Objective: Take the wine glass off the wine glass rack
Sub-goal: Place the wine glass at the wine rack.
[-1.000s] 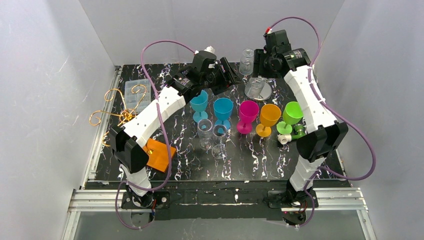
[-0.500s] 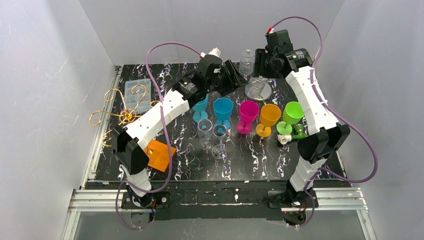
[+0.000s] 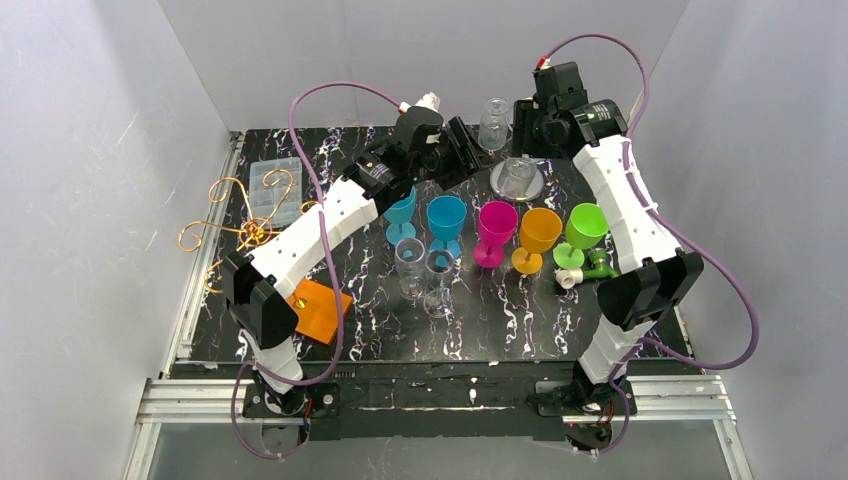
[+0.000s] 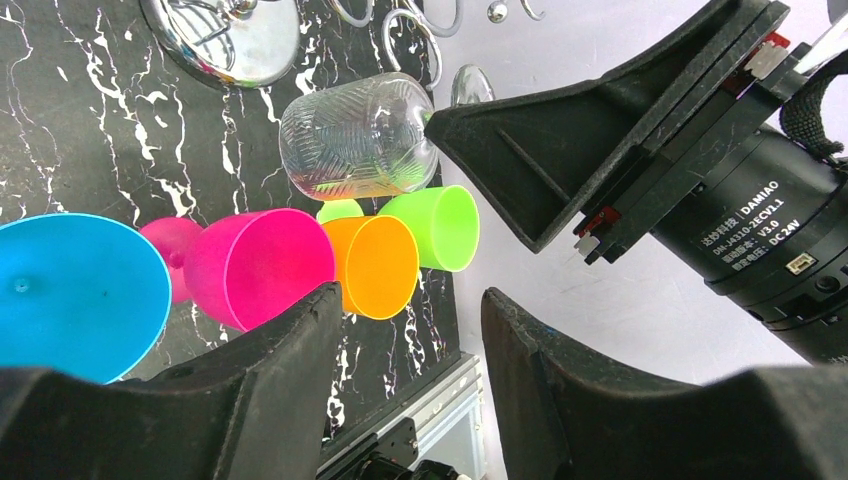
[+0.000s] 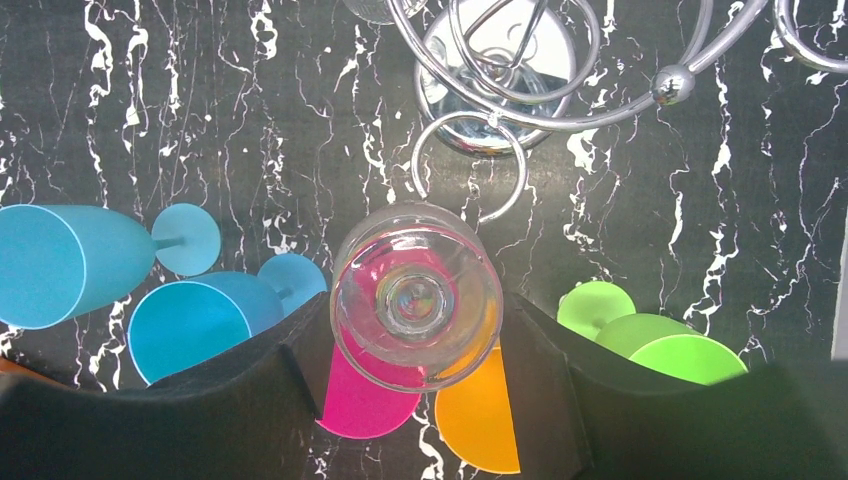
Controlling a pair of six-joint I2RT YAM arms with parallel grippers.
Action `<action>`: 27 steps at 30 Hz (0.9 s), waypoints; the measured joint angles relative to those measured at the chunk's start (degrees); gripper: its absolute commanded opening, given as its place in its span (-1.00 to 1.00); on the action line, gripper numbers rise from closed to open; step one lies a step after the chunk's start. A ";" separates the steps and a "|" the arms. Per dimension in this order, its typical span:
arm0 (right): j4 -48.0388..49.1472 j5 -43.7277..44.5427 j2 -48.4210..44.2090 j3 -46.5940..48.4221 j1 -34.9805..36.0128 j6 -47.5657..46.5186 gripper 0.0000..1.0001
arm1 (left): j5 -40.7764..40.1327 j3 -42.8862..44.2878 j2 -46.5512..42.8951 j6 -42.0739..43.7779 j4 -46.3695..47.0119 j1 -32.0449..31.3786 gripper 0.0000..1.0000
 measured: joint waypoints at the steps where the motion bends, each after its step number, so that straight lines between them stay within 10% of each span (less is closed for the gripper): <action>1: 0.09 0.24 0.00 0.00 0.00 -0.04 -0.20 | 0.00 0.04 0.00 0.04 -0.11 0.00 0.03; 27: 4.66 6.84 5.64 0.02 -0.15 -1.22 -0.16 | 0.04 2.67 0.68 0.90 -1.55 0.55 0.09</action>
